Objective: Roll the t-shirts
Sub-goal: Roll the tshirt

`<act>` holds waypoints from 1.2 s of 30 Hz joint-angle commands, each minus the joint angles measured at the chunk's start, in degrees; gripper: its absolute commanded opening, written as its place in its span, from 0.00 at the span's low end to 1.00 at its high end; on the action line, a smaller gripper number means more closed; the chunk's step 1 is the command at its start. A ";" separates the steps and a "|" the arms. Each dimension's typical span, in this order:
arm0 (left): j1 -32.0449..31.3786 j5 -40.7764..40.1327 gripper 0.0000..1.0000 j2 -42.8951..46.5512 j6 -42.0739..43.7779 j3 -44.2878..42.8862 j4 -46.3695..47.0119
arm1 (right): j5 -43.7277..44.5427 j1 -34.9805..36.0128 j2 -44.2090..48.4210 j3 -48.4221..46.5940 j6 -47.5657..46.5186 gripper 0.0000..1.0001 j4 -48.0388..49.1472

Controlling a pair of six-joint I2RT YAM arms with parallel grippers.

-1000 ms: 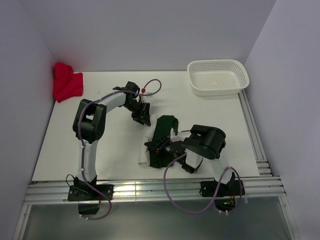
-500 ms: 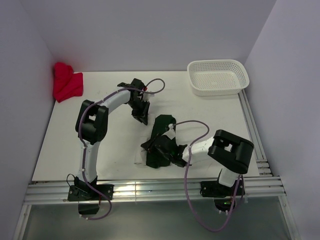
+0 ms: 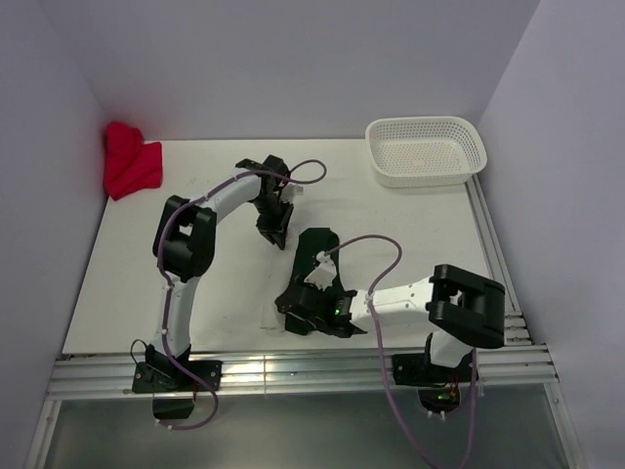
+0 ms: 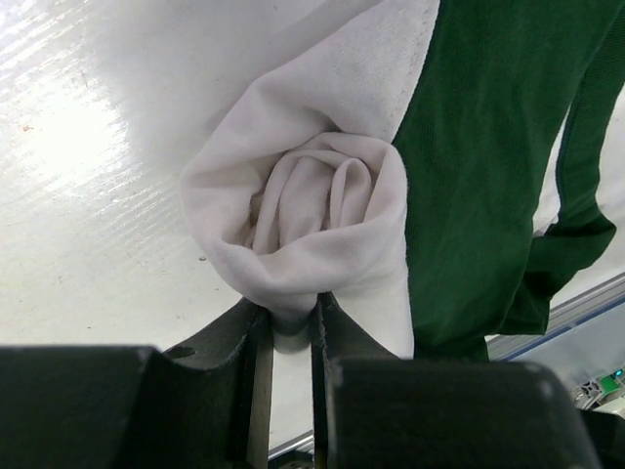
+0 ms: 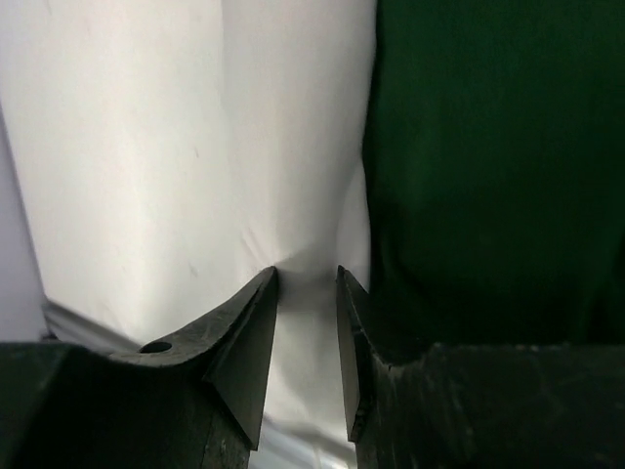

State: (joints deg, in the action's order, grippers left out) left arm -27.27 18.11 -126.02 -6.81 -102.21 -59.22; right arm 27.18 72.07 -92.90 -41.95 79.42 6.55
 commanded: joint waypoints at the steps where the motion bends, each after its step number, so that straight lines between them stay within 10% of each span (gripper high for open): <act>1: 0.46 -10.81 0.13 -2.92 1.62 -2.46 8.07 | -7.32 5.27 3.68 0.65 -1.72 0.38 -17.34; 14: -1.47 -12.92 0.15 -4.41 0.92 -3.69 6.40 | 7.17 4.22 7.39 -15.49 -0.40 0.47 -37.73; 36: -2.35 -14.51 0.23 -9.77 0.92 -8.17 1.39 | 12.46 -1.15 -19.59 -45.67 -5.94 0.49 -48.64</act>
State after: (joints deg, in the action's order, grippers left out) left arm -29.41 10.66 -130.72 -6.79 -110.91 -63.00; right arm 36.47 70.98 -111.48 -84.58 73.82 -38.74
